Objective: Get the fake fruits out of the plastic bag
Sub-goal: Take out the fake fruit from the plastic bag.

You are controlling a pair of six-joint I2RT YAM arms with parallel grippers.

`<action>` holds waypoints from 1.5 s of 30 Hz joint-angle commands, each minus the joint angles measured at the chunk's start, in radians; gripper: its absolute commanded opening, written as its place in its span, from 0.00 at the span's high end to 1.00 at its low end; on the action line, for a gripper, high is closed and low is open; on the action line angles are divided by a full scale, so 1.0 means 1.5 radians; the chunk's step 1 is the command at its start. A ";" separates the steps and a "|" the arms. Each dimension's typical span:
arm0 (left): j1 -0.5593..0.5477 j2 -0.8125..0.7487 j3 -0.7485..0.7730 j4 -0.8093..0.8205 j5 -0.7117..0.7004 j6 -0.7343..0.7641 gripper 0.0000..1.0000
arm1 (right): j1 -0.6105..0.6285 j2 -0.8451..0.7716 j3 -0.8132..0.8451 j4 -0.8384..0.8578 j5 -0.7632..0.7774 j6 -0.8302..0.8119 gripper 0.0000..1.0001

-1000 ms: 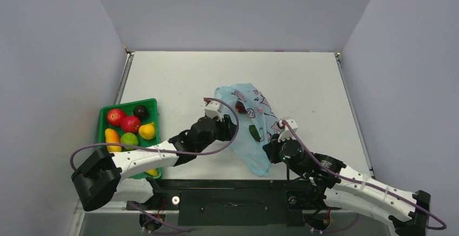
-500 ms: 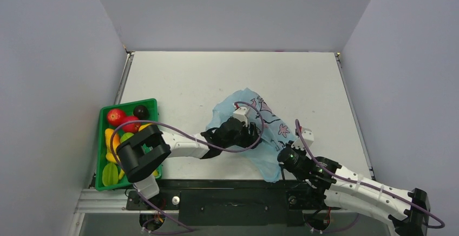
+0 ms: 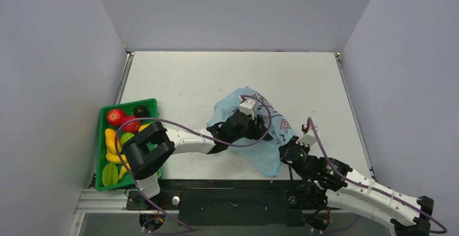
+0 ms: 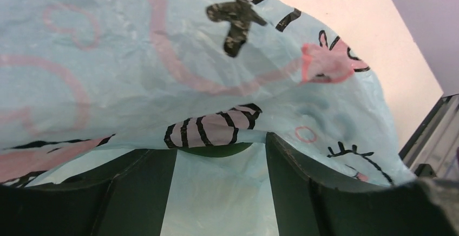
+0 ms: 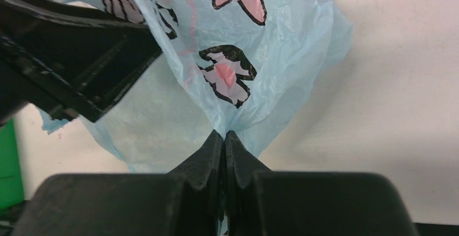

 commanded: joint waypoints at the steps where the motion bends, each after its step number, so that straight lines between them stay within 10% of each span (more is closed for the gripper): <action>1: -0.008 0.005 0.017 0.023 -0.024 0.070 0.41 | 0.005 -0.011 0.048 0.017 0.042 -0.023 1.00; 27: -0.015 0.219 0.245 -0.188 -0.076 0.101 0.25 | -0.002 -0.044 0.031 0.023 0.026 -0.038 1.00; 45: -0.046 0.190 0.216 -0.354 -0.103 0.024 0.22 | -0.003 -0.055 0.016 0.023 0.028 -0.028 1.00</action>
